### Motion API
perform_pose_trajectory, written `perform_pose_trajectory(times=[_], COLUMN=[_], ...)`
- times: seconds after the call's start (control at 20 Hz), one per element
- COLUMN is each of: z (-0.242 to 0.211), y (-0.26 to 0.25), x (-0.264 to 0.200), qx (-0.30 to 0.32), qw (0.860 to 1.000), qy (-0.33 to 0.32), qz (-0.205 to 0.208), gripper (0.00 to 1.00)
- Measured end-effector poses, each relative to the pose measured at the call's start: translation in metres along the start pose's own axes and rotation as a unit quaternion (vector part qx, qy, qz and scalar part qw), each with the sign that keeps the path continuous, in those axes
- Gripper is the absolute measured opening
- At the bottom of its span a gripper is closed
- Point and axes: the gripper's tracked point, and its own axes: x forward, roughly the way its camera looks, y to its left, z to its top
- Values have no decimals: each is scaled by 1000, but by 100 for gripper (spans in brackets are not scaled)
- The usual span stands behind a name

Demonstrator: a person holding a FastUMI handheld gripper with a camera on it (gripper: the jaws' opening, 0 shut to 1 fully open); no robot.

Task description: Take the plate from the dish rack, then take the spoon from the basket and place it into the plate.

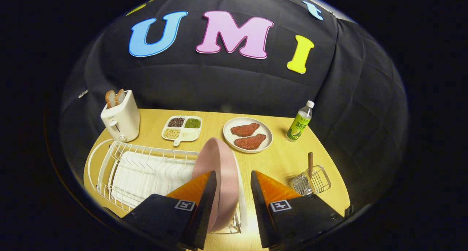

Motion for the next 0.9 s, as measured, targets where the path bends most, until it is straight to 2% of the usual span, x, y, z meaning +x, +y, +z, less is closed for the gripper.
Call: perform_pose_trajectory(times=[0.15,0.2,0.25,0.55,0.9], z=[-8,-10,-14,-7,1], y=[7,12,16,13,17], x=[7,10,10,4,-12], qx=[17,25,31,47,26], qw=[1000,999,998,998,999], qy=[22,29,41,34,10], qz=[8,15,21,-7,-37], gripper=[49,37,34,27,27])
